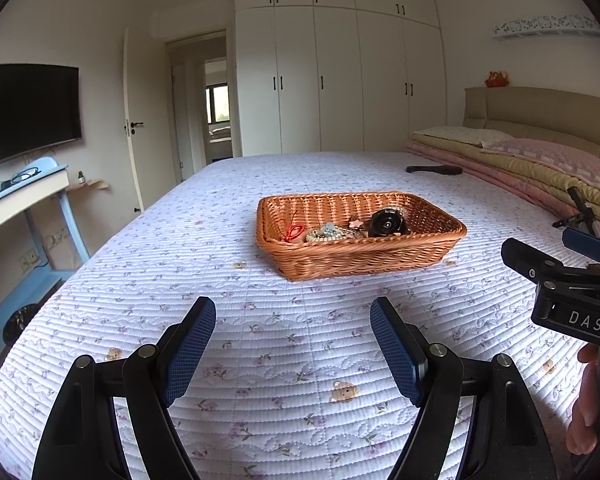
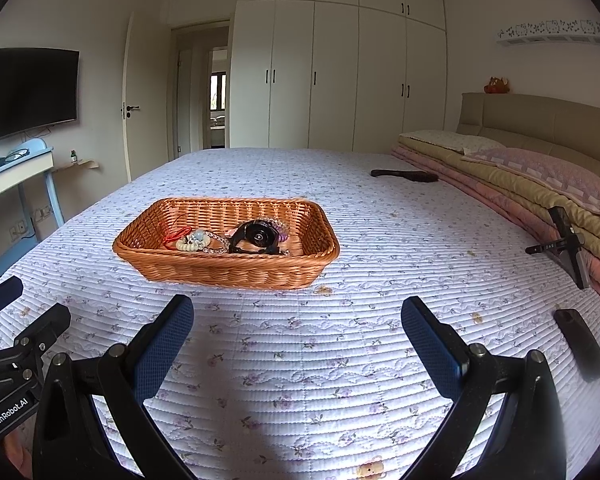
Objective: Organize jewelry
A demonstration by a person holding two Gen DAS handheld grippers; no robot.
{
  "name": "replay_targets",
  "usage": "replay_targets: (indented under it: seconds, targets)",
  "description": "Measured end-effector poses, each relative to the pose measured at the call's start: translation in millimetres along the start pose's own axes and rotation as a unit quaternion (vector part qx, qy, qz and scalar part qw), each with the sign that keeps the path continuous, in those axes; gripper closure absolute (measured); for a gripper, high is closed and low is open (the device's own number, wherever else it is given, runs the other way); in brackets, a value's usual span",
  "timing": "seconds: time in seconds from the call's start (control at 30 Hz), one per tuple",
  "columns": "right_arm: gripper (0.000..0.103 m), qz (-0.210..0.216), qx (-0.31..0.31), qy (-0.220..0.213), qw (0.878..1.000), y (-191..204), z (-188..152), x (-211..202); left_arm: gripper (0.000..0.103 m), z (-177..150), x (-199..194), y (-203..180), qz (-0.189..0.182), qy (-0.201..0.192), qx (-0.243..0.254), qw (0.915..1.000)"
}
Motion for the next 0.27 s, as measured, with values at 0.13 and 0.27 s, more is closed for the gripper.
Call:
replay_targets:
  seconds: [0.13, 0.27]
  targets:
    - [0.000, 0.000, -0.001, 0.003, 1.000, 1.2, -0.9, 1.8, 0.023, -0.8, 2.6, 1.8, 0.001, 0.004, -0.005, 1.0000]
    - [0.000, -0.001, -0.003, 0.004, 1.000, 2.3, -2.1, 2.8, 0.023, -0.4, 1.9, 3.5, 0.006, 0.000, -0.002, 1.0000]
Point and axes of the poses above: each gripper's, at about its wrist camera, not at the fingertips, and x roughly the way its jaws point, y to its left, z to its top, the point moved 5 cm from there along x, roughly the way its jaws point, and after that the axes turned 10 degrees about -z, right-handed, at the moved point
